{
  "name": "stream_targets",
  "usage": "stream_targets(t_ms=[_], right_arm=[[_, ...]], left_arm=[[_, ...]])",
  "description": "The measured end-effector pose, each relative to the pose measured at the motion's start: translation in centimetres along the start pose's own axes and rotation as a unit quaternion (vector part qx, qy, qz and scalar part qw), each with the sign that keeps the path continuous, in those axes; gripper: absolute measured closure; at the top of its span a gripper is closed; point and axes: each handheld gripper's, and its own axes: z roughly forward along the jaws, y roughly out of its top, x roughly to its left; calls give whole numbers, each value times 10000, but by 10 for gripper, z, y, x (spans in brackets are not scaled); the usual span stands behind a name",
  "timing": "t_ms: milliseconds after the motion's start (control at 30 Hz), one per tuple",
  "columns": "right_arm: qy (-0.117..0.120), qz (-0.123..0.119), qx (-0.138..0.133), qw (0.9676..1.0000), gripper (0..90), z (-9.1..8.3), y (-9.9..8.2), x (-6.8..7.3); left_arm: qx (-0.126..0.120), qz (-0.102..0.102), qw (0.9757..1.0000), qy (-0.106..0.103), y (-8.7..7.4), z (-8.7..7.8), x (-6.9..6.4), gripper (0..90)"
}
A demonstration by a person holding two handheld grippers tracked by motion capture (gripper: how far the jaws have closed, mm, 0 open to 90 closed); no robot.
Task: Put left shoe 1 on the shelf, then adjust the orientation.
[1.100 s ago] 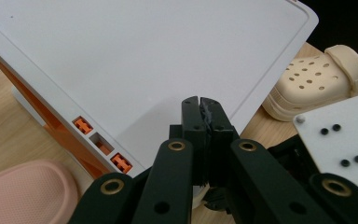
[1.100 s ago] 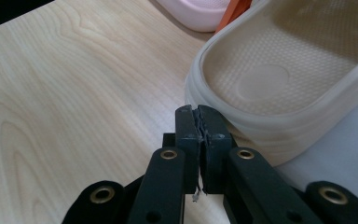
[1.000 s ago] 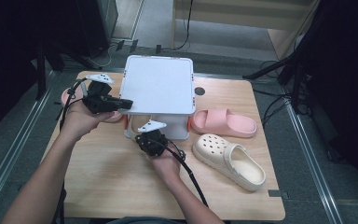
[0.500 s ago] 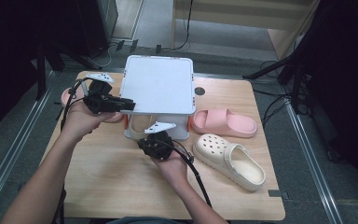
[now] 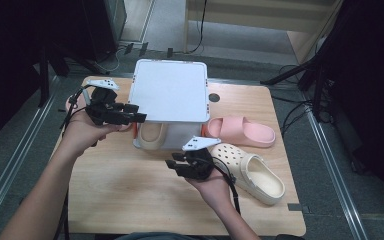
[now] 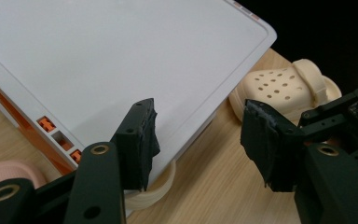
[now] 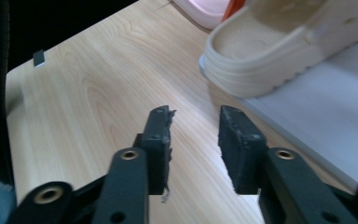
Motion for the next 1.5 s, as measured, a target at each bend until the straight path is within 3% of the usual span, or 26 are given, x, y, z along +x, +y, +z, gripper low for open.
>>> stream_targets(t_ms=[67, 233, 400, 533, 1133, 1500], right_arm=[[10, 1, -49, 10000, 622, -12, -6, -2], [-24, 48, -12, 10000, 601, -39, -18, -12], [-136, -88, 48, 9999, 571, -62, -23, -24], [-223, 87, -7, 9997, 569, -78, -29, -36], [-471, 492, -130, 9976, 559, -112, -50, -60], [-745, 715, -188, 9945, 567, -133, -62, -75]], left_arm=[[-36, 122, 9999, 97, -4, -1, -4, 428], [-5, 122, 9999, 117, -10, -4, -9, 407], [23, 94, 9999, 100, -19, -1, -15, 389], [110, 101, 9998, 101, -26, 3, -20, 388], [442, 312, 9984, 136, -70, 33, -30, 396], [523, 325, 9980, 105, -77, 47, -29, 407]])
